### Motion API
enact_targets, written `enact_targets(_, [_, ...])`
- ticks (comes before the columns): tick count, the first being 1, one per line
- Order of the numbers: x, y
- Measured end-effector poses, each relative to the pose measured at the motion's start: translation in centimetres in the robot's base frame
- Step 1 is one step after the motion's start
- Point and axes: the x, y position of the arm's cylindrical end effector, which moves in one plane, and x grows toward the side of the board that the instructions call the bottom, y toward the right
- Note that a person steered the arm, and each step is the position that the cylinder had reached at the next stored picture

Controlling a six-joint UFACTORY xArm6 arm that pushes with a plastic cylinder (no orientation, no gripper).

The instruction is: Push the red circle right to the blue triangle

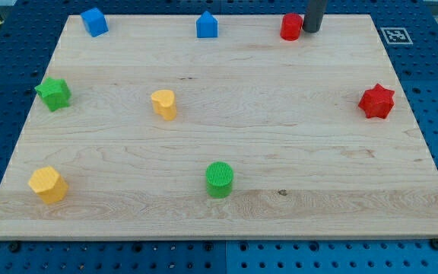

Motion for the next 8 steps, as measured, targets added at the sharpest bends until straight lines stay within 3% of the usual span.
enact_targets(3, [-0.6,-6.8])
enact_targets(6, [-2.2,-7.0])
enact_targets(8, [-2.6,-12.4])
